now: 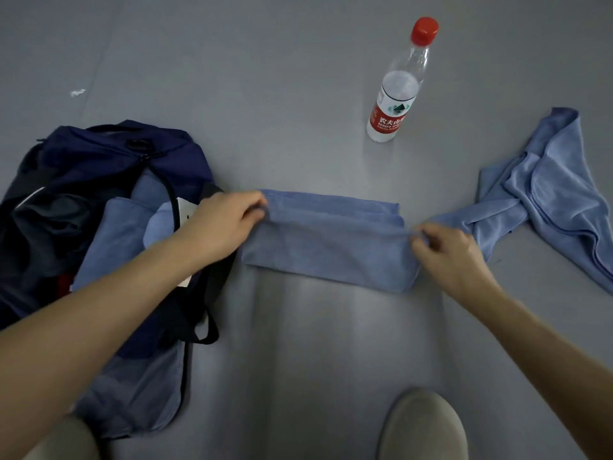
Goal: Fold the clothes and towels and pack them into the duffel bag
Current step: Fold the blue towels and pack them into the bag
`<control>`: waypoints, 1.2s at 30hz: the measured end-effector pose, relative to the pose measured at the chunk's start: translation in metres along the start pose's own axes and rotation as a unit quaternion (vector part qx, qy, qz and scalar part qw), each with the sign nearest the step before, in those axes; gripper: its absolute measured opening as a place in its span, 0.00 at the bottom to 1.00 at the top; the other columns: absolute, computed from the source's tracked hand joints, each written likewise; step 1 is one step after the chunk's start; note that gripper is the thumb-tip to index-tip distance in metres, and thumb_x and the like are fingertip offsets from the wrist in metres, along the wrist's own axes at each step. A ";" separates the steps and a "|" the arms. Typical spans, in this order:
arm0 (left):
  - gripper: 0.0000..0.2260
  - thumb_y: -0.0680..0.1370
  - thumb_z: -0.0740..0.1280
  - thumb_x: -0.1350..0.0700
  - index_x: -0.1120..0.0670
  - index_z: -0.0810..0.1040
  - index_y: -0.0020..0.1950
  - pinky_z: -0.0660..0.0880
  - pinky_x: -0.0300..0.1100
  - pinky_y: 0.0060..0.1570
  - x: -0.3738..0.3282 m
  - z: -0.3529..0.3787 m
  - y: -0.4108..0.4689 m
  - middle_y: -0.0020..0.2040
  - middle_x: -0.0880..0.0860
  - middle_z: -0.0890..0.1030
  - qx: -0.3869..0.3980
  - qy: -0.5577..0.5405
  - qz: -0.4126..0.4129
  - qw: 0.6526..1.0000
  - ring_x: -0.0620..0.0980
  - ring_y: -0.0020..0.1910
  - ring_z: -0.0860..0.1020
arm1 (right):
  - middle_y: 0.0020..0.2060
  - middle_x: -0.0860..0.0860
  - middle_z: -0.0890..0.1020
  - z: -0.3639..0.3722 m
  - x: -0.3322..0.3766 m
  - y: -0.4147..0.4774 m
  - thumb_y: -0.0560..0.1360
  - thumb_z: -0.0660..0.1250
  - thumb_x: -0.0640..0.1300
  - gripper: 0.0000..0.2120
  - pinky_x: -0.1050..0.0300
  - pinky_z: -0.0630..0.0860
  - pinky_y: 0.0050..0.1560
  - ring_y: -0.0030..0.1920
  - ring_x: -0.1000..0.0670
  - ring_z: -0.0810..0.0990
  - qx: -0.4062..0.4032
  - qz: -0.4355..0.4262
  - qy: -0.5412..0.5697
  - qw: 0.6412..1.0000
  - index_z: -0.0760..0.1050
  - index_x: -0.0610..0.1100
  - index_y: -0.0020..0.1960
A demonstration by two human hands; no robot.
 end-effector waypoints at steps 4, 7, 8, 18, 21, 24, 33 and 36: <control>0.13 0.83 0.61 0.57 0.53 0.75 0.67 0.73 0.53 0.57 -0.011 0.020 0.053 0.64 0.57 0.78 -0.075 0.048 -0.001 0.996 0.61 0.60 0.76 | 0.59 0.45 0.81 0.013 0.000 0.064 0.81 0.61 0.49 0.17 0.46 0.73 0.58 0.61 0.39 0.77 -0.011 0.025 -0.091 0.995 0.73 0.50 0.68; 0.19 0.78 0.62 0.64 0.56 0.75 0.69 0.73 0.55 0.60 -0.025 0.064 0.047 0.64 0.59 0.76 -0.063 0.089 0.044 0.993 0.63 0.60 0.75 | 0.73 0.41 0.69 0.044 -0.008 0.069 0.82 0.56 0.48 0.23 0.40 0.70 0.68 0.73 0.37 0.67 0.025 -0.133 -0.181 0.974 0.65 0.43 0.76; 0.21 0.79 0.62 0.62 0.56 0.72 0.73 0.71 0.55 0.63 -0.031 0.081 0.038 0.66 0.59 0.75 -0.047 0.081 0.035 0.995 0.63 0.63 0.75 | 0.72 0.38 0.69 0.055 -0.012 0.065 0.82 0.55 0.48 0.24 0.38 0.71 0.68 0.72 0.35 0.68 0.044 -0.200 -0.212 0.956 0.67 0.41 0.75; 0.31 0.85 0.55 0.45 0.46 0.41 0.82 0.34 0.60 0.75 -0.010 0.112 0.052 0.82 0.57 0.37 0.078 0.236 0.037 0.968 0.59 0.80 0.36 | 0.61 0.41 0.79 0.073 0.004 -0.008 0.77 0.55 0.60 0.28 0.43 0.83 0.45 0.51 0.36 0.80 0.080 -0.189 -0.270 0.941 0.76 0.46 0.68; 0.37 0.81 0.63 0.54 0.48 0.43 0.82 0.39 0.60 0.77 -0.022 0.097 0.062 0.82 0.59 0.39 0.023 0.262 0.041 0.964 0.60 0.80 0.38 | 0.54 0.45 0.79 0.087 0.029 -0.048 0.77 0.55 0.59 0.24 0.50 0.80 0.35 0.43 0.41 0.82 0.112 -0.234 -0.204 0.944 0.78 0.49 0.65; 0.31 0.82 0.60 0.56 0.52 0.51 0.82 0.47 0.56 0.78 -0.030 0.117 0.030 0.82 0.60 0.48 0.005 0.174 0.084 0.981 0.60 0.81 0.49 | 0.62 0.44 0.78 0.100 0.035 -0.064 0.74 0.62 0.53 0.23 0.50 0.80 0.44 0.51 0.41 0.80 0.122 -0.279 -0.215 0.928 0.77 0.48 0.67; 0.30 0.83 0.42 0.37 0.48 0.43 0.83 0.44 0.59 0.79 -0.010 0.155 -0.030 0.83 0.57 0.42 0.028 0.179 0.068 0.981 0.56 0.81 0.41 | 0.67 0.48 0.79 0.104 0.012 -0.056 0.75 0.66 0.48 0.18 0.49 0.79 0.49 0.55 0.45 0.79 0.056 -0.361 -0.213 0.906 0.81 0.49 0.63; 0.25 0.84 0.55 0.45 0.52 0.62 0.80 0.57 0.59 0.77 -0.014 0.150 -0.047 0.79 0.59 0.60 -0.019 0.155 0.130 0.979 0.59 0.79 0.58 | 0.66 0.48 0.79 0.108 0.012 -0.059 0.74 0.68 0.47 0.17 0.50 0.78 0.48 0.53 0.45 0.79 0.024 -0.372 -0.213 0.903 0.81 0.48 0.62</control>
Point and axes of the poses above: each hand's wrist, its own y-axis towards the middle knuckle, its own z-axis out of the palm, x = y × z, the point moved 2 cm from there along y, towards the middle knuckle
